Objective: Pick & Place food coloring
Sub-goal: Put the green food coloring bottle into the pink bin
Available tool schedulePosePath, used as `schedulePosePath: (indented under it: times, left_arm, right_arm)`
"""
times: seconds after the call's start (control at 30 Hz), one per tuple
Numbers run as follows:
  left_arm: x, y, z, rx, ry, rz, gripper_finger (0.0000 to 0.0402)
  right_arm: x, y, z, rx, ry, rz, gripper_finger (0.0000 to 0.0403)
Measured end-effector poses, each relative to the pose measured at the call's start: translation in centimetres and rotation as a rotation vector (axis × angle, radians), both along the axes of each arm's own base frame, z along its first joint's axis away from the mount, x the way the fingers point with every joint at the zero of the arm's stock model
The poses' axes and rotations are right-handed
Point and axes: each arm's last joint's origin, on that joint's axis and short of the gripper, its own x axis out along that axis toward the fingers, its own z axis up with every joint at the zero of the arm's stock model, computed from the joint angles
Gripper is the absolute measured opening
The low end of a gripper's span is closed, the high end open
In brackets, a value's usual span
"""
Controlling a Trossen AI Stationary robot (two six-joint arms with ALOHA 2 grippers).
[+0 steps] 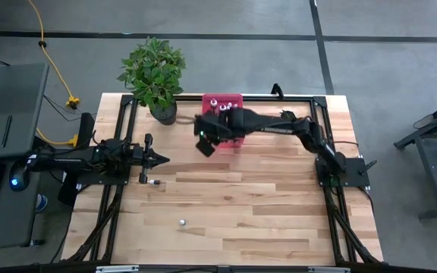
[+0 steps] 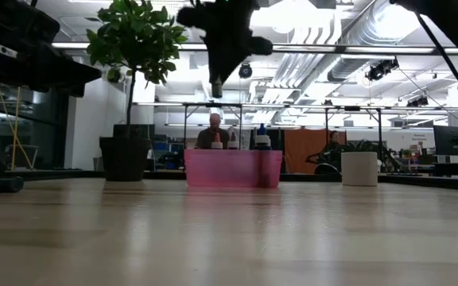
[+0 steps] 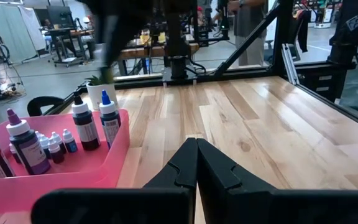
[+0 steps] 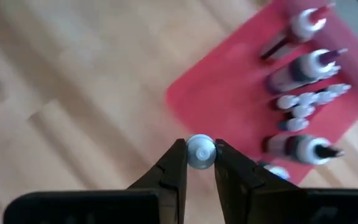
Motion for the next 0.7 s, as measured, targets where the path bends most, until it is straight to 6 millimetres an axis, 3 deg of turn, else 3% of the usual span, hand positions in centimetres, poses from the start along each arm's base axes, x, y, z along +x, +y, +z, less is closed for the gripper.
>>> schedulePosePath:
  times: [0.17,0.33,0.57,0.7]
  left_arm:
    - [0.0,0.0,0.0,0.000,0.000,0.000,0.0000]
    - [0.0,0.0,0.0,0.000,0.000,0.000,0.0000]
    - [0.0,0.0,0.0,0.000,0.000,0.000,0.0000]
    - [0.0,0.0,0.0,0.000,0.000,0.000,0.0000]
  right_arm:
    - [-0.3,-3.5,-1.1,-0.053,0.026,-0.096,0.0055]
    - [-0.1,-6.3,-4.5,-0.019,0.025,-0.156,0.0055]
    - [0.4,-8.1,-8.9,-0.011,-0.055,-0.226,0.0055]
    - [0.5,-8.8,-10.4,-0.035,-0.102,-0.273,0.0055]
